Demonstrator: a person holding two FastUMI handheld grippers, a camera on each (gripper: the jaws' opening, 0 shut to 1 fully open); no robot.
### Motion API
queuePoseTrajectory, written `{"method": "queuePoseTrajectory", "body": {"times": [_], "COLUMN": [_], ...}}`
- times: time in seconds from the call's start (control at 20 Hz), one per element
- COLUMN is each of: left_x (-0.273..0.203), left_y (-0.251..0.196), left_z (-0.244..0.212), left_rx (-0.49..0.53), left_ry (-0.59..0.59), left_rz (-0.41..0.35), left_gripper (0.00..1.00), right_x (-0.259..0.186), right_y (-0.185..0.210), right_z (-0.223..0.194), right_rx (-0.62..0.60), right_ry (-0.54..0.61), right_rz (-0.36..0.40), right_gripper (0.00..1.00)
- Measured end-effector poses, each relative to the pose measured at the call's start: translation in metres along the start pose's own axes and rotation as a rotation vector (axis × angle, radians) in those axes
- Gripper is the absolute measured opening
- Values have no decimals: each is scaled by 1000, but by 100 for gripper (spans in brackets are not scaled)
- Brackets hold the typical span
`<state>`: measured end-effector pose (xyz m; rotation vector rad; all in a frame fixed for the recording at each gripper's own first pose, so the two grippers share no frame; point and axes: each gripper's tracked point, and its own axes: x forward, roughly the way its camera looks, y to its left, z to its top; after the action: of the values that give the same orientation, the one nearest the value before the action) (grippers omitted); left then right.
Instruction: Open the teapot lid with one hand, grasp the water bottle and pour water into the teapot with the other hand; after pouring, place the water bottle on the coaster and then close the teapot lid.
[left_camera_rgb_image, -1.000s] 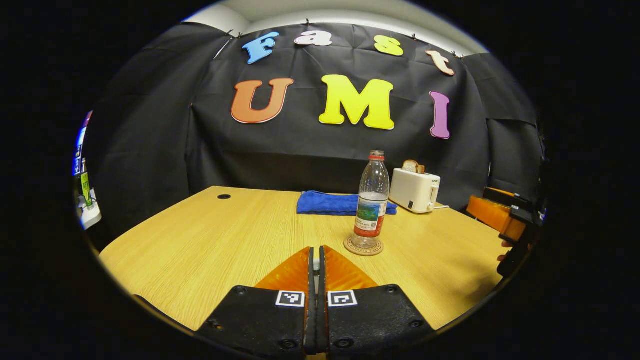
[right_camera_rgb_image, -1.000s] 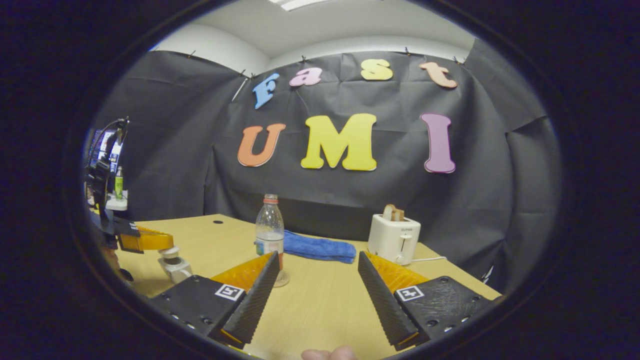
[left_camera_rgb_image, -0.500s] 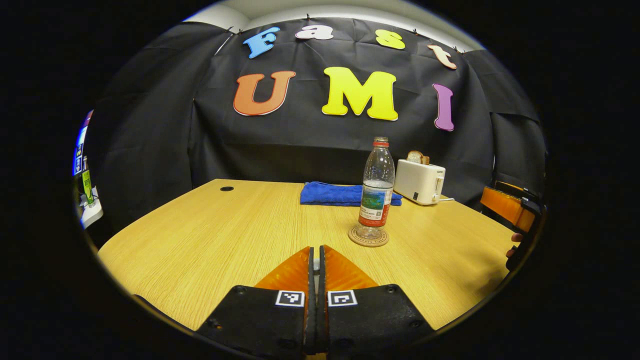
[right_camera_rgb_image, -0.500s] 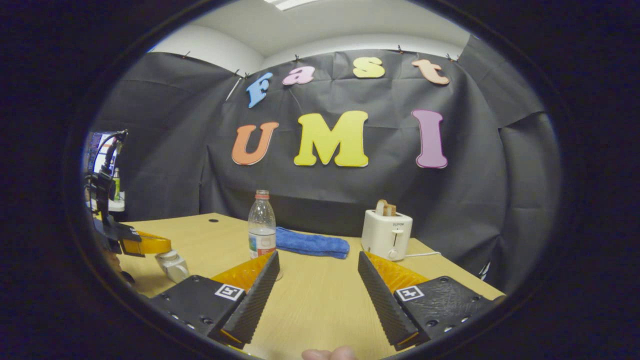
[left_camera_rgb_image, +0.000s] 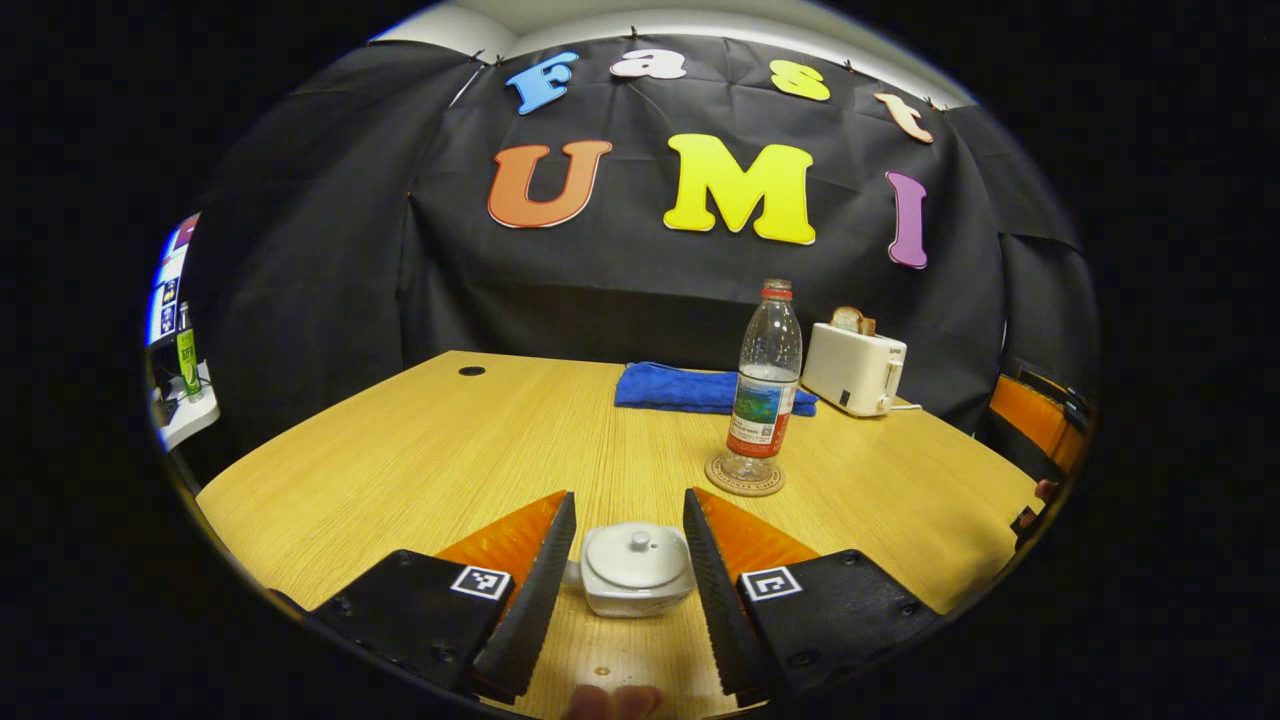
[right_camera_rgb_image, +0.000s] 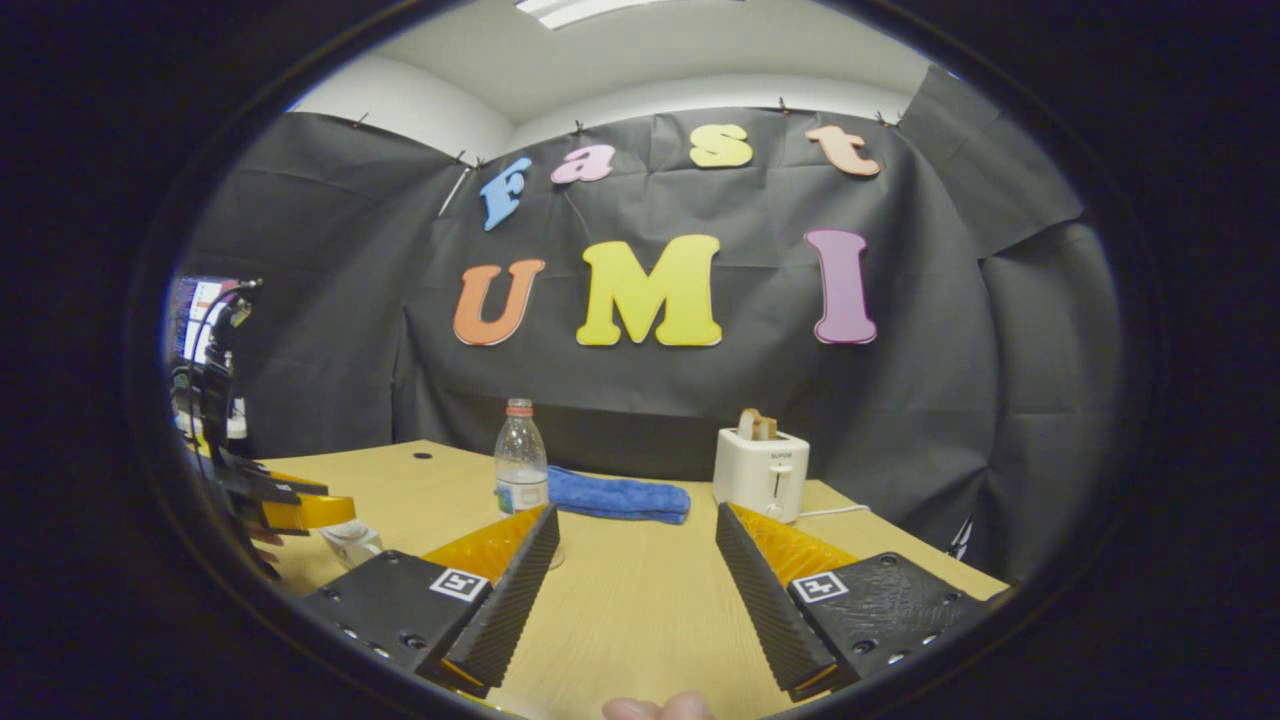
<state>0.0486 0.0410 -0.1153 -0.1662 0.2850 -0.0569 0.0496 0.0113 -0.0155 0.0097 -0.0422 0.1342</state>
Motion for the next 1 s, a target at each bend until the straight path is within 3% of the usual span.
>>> {"method": "queuePoseTrajectory", "body": {"times": [0.05,0.15,0.5,0.85,1.0], "left_x": [-5,-18,-69,-99,-104], "left_y": [0,1,-44,-85,-81], "left_z": [11,33,97,97,92], "left_rx": [-7,-10,69,86,127], "left_ry": [-23,-72,-221,-286,-275], "left_rz": [17,56,23,-34,-9], "left_gripper": [70,100,98,98,98], "right_x": [-2,-7,-39,-73,-84], "right_y": [2,4,-19,-14,-6], "right_z": [1,4,38,41,41], "right_rx": [13,31,38,61,28], "right_ry": [12,21,-11,-30,-26], "right_rz": [1,0,-78,-98,-92], "right_gripper": [94,94,94,95,94]}}
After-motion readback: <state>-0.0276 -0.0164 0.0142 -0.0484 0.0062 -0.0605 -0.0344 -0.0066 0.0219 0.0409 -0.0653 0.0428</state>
